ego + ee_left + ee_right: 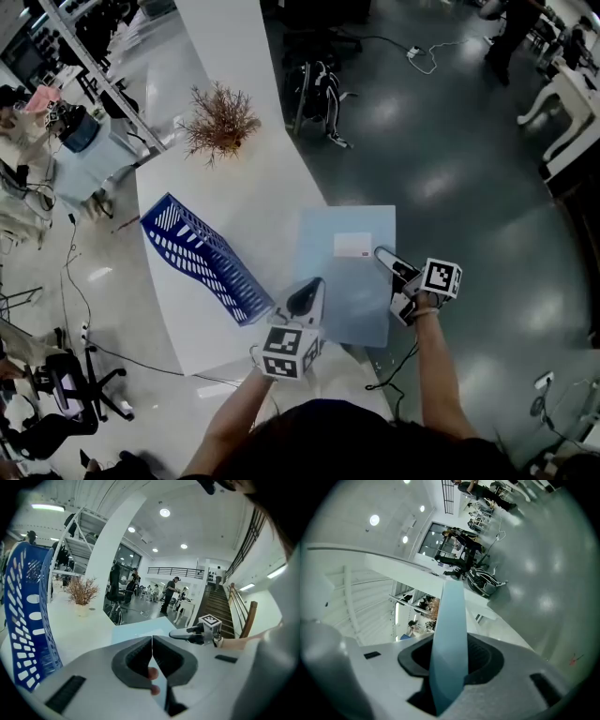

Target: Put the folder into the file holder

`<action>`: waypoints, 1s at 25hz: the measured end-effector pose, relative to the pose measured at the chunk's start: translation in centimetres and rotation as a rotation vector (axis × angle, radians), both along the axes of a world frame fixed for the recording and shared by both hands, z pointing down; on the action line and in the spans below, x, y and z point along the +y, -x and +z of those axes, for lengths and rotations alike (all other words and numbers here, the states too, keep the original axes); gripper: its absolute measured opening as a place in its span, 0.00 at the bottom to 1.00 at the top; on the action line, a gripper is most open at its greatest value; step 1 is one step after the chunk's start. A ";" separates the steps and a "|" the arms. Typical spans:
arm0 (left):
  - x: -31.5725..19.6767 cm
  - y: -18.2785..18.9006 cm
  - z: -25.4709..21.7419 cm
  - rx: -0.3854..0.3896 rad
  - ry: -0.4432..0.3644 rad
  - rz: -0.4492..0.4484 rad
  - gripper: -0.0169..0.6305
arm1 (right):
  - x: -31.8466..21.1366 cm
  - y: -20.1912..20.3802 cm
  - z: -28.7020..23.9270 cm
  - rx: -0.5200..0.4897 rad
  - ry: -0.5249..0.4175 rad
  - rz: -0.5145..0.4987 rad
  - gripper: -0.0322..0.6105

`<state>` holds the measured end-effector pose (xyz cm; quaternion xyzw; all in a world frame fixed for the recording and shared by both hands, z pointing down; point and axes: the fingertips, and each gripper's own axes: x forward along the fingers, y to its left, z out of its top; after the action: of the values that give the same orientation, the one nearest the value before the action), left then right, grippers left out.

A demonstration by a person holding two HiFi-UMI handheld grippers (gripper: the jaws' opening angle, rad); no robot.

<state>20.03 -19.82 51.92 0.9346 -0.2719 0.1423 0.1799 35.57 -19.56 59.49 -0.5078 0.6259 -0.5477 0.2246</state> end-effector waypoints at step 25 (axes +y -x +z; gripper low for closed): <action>3.4 7.2 -4.8 0.018 -0.060 -0.046 0.03 | 8.9 0.4 -9.6 0.105 -0.187 0.259 0.28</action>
<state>12.82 -16.46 47.16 0.9343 -0.2959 0.1217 0.1574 35.15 -10.71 49.92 -0.5892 0.6143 -0.4262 0.3064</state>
